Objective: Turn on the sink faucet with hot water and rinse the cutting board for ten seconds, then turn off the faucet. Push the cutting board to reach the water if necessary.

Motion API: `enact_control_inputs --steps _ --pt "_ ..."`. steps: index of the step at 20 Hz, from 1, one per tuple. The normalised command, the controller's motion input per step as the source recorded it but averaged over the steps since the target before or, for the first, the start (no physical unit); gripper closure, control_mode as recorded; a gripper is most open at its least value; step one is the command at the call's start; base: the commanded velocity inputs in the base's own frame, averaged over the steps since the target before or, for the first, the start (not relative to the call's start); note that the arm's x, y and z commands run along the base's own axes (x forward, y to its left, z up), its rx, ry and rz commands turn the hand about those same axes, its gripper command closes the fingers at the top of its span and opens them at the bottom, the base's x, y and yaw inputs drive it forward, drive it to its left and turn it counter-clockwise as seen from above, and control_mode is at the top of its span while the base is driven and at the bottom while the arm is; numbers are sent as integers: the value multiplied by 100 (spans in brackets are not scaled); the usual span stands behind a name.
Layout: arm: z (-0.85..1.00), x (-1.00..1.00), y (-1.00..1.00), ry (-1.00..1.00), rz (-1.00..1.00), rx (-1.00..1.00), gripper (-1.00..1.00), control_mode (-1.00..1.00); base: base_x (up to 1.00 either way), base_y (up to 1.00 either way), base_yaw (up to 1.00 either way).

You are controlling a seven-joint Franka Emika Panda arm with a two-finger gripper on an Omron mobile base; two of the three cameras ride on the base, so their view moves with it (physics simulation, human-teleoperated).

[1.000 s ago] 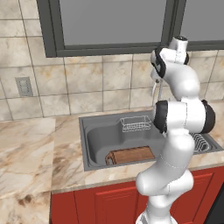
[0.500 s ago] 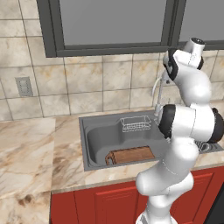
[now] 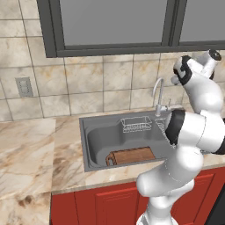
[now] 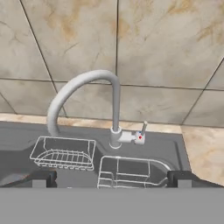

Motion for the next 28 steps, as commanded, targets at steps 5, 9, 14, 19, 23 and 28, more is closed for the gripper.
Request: enact_control_inputs --steps 5,9,14,19,23,28 --pt "-18 0 -31 -26 1 1 -100 -100 0 0 0" --pt "-23 0 -28 -25 2 0 -100 -100 0 0 0" --pt "-25 11 -32 -13 3 1 -100 -100 0 0 0" --pt "-24 31 -34 -8 3 3 -100 -100 0 0 0" --pt "-27 32 -30 -8 3 1 -100 -100 0 0 0" --pt "-35 6 -25 -4 5 0 -100 -100 0 0 0"
